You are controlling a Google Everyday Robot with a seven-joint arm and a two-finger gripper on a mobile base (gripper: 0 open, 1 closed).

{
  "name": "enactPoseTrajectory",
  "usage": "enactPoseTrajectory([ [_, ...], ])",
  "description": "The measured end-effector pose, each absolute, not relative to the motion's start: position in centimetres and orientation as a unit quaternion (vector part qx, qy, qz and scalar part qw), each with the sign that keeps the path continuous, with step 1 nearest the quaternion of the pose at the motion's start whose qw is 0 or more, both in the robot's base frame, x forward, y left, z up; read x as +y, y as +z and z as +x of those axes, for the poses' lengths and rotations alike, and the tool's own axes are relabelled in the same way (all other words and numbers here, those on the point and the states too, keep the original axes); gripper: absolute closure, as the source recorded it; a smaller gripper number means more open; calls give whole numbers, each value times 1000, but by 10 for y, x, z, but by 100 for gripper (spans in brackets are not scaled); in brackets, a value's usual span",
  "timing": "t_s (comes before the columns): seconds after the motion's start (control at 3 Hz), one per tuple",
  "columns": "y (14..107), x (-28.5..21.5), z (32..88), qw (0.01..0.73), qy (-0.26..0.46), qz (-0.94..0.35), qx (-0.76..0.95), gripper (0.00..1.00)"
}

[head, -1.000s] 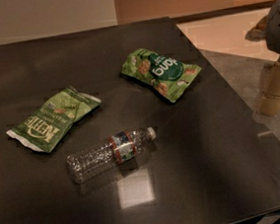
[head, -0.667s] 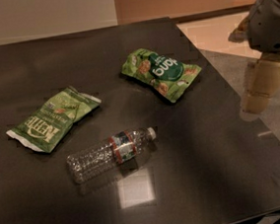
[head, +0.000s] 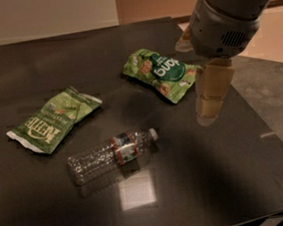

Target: Place water bottle upright

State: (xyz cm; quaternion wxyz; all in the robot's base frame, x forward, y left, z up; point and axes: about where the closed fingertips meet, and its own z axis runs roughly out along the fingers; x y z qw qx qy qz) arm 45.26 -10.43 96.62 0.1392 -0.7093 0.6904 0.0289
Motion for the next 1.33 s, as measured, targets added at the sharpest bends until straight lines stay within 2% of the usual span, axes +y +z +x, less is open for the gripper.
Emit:
enactPoseTrajectory([
  [0.67, 934, -30, 440, 115, 48, -776, 618, 0],
  [1.33, 889, 16, 434, 77, 32, -822, 563, 0],
])
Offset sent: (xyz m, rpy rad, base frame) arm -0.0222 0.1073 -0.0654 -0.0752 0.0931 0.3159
